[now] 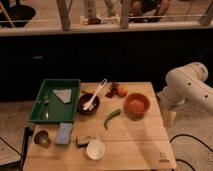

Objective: Place pepper in metal cup

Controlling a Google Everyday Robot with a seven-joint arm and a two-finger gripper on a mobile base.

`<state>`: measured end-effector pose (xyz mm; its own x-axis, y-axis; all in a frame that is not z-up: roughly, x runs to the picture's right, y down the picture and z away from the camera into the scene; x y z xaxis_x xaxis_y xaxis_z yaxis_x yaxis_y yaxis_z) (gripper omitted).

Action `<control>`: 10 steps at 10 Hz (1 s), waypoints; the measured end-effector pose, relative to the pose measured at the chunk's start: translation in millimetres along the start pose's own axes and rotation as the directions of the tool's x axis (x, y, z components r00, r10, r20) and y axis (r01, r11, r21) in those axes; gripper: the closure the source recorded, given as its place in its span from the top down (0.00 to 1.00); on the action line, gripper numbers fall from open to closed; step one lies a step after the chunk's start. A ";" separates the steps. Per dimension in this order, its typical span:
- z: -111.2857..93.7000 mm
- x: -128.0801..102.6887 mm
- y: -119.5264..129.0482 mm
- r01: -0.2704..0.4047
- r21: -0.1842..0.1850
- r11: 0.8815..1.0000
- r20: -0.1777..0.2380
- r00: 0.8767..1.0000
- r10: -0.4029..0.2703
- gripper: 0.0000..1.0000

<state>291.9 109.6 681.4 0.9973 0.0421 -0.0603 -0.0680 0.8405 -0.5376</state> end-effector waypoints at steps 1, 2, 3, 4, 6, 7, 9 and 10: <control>0.0 0.0 0.0 0.000 0.000 1.000 0.000 1.000 0.000 0.91; 0.0 0.0 0.0 0.000 0.000 1.000 0.000 1.000 0.000 0.91; 0.0 0.0 0.0 0.000 0.000 1.000 0.000 1.000 0.000 0.91; 0.0 0.0 0.0 0.000 0.000 1.000 0.000 1.000 0.000 0.90; 5.7 -2.8 0.7 0.026 0.000 1.000 -0.021 0.999 -0.026 0.81; 14.3 -13.9 1.0 0.057 -0.002 0.998 -0.029 0.998 -0.057 0.80; 26.3 -22.6 2.1 0.096 -0.005 0.995 -0.050 0.994 -0.096 0.80; 27.1 -23.9 1.0 0.108 -0.005 0.994 -0.056 0.993 -0.108 0.80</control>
<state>268.8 124.1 705.0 0.9956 -0.0794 -0.0491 0.0399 0.8372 -0.5454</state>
